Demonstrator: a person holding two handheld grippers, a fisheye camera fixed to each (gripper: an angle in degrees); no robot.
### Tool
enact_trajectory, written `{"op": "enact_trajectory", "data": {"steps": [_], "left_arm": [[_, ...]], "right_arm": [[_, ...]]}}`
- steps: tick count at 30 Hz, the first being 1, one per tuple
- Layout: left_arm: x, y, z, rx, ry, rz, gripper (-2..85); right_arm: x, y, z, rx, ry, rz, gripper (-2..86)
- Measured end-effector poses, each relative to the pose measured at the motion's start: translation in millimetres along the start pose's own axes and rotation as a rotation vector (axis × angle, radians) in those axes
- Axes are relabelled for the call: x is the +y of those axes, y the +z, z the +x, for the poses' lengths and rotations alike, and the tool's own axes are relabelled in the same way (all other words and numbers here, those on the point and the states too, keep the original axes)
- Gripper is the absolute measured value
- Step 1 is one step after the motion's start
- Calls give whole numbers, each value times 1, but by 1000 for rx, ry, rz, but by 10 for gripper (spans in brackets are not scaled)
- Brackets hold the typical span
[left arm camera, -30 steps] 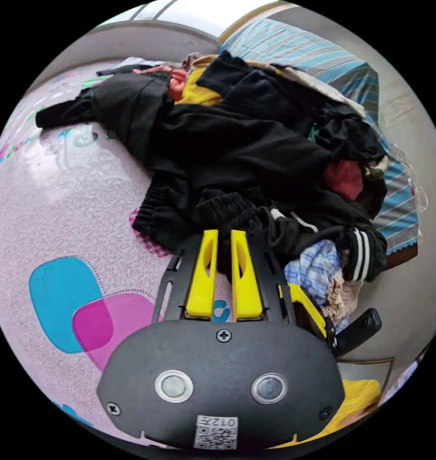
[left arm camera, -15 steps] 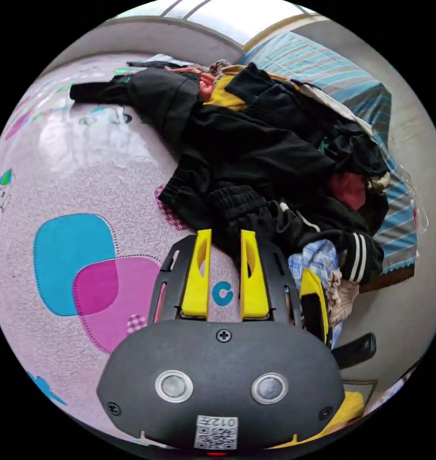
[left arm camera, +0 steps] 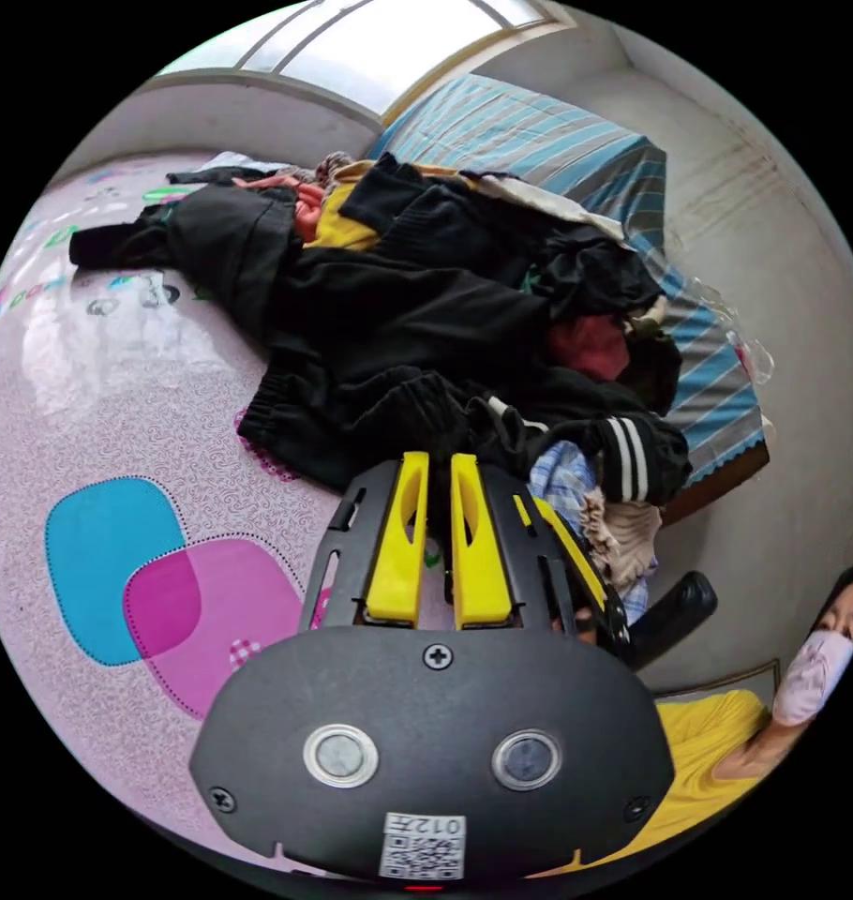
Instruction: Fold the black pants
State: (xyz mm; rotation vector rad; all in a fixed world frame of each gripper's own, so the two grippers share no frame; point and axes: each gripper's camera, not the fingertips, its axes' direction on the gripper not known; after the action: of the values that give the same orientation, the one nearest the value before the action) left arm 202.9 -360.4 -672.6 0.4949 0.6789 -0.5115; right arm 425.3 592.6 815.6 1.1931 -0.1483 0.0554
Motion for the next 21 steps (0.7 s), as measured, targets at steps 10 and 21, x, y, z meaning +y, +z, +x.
{"op": "enact_trajectory", "data": {"steps": [10,21], "left_arm": [[102,-186,63,-39,139,251,16],[249,-286,62,-24,-34,302,17]], "right_arm": [[16,-60,-12,-70,-102,234,27],[18,-86,-32,-208,-209,158,22]]}}
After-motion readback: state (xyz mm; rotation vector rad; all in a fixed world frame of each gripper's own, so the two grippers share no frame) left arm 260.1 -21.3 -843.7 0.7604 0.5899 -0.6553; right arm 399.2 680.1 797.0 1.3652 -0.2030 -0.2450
